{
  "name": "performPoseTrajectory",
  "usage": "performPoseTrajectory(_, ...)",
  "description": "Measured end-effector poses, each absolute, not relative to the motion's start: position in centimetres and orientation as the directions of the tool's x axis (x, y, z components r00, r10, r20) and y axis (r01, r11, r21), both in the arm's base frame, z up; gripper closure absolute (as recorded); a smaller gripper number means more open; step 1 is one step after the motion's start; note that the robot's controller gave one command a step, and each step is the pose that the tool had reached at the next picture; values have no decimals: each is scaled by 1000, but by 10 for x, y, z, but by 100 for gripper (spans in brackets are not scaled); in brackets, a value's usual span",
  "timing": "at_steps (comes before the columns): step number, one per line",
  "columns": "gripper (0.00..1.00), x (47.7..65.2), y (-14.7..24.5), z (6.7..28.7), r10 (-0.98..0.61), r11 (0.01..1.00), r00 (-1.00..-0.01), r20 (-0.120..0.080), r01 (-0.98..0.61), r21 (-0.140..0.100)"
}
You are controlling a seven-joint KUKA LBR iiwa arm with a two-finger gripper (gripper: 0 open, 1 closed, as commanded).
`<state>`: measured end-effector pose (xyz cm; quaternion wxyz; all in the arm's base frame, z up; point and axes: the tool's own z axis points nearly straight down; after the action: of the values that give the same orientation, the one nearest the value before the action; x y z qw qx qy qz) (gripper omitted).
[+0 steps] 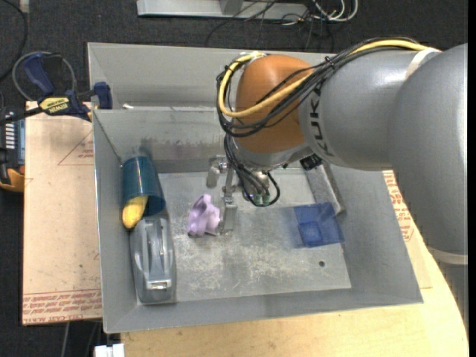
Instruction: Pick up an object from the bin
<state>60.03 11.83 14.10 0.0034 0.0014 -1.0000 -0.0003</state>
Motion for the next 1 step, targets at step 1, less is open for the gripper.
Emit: performPoseTrajectory(1, 0, 602, 118, 146, 1, 1000, -1000, -1, 1, 1)
